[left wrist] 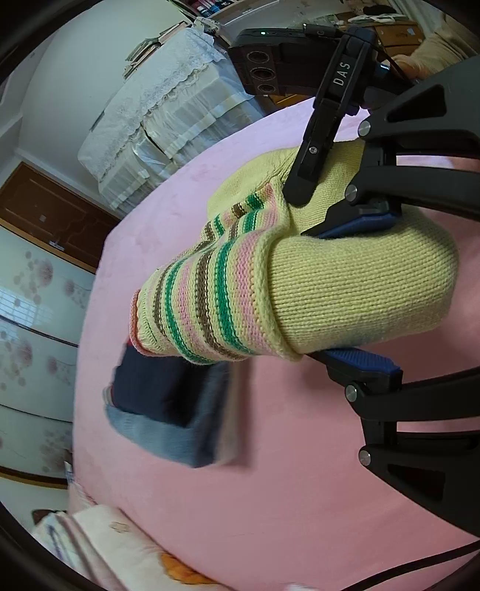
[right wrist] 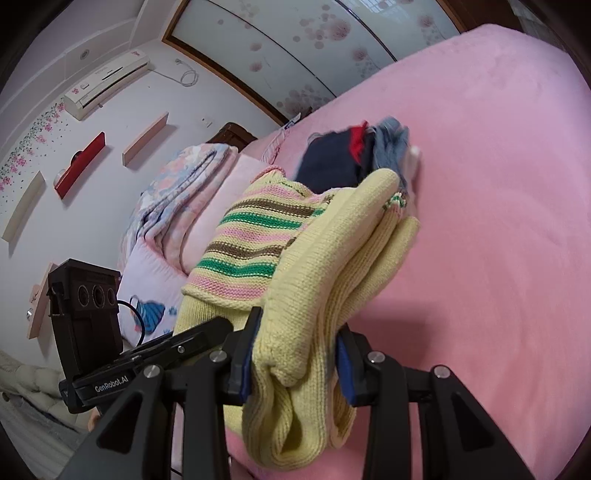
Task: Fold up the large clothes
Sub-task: 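Carry the bundle onto the jeans stack with both grippers and release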
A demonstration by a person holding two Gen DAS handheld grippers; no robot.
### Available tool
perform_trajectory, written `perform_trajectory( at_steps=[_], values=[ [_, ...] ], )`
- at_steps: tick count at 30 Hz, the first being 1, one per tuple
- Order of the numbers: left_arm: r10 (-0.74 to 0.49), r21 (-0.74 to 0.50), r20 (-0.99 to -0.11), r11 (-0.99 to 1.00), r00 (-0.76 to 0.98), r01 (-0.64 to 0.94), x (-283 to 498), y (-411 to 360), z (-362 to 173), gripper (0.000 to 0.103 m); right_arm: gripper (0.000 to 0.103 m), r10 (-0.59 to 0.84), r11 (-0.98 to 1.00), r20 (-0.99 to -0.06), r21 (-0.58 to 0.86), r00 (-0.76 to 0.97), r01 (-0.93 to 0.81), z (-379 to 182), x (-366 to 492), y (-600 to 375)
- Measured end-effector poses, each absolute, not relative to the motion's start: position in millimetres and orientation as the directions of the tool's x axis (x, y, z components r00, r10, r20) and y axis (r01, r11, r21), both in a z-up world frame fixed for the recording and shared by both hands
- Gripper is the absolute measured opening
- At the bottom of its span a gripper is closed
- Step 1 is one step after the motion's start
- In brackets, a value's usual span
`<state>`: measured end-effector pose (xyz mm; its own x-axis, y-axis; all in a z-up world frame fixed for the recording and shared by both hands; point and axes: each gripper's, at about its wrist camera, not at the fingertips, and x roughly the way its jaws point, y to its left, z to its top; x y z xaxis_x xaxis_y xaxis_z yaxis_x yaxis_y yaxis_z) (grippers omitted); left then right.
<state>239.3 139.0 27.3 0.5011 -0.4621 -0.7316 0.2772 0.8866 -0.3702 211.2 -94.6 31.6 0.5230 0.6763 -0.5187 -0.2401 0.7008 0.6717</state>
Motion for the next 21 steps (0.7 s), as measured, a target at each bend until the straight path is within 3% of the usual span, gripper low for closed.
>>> perform_trajectory(
  at_steps=[11, 21],
  values=[
    [-0.460, -0.338, -0.674, 0.888, 0.577, 0.313, 420, 170, 55, 0.051, 0.035, 0.640, 0.720, -0.460, 0.638, 0.616, -0.272, 62, 378, -64],
    [-0.381, -0.291, -0.736, 0.924, 0.560, 0.247, 535, 176, -10, 0.054, 0.035, 0.590, 0.755, -0.513, 0.624, 0.624, -0.200, -4, 485, -43]
  ],
)
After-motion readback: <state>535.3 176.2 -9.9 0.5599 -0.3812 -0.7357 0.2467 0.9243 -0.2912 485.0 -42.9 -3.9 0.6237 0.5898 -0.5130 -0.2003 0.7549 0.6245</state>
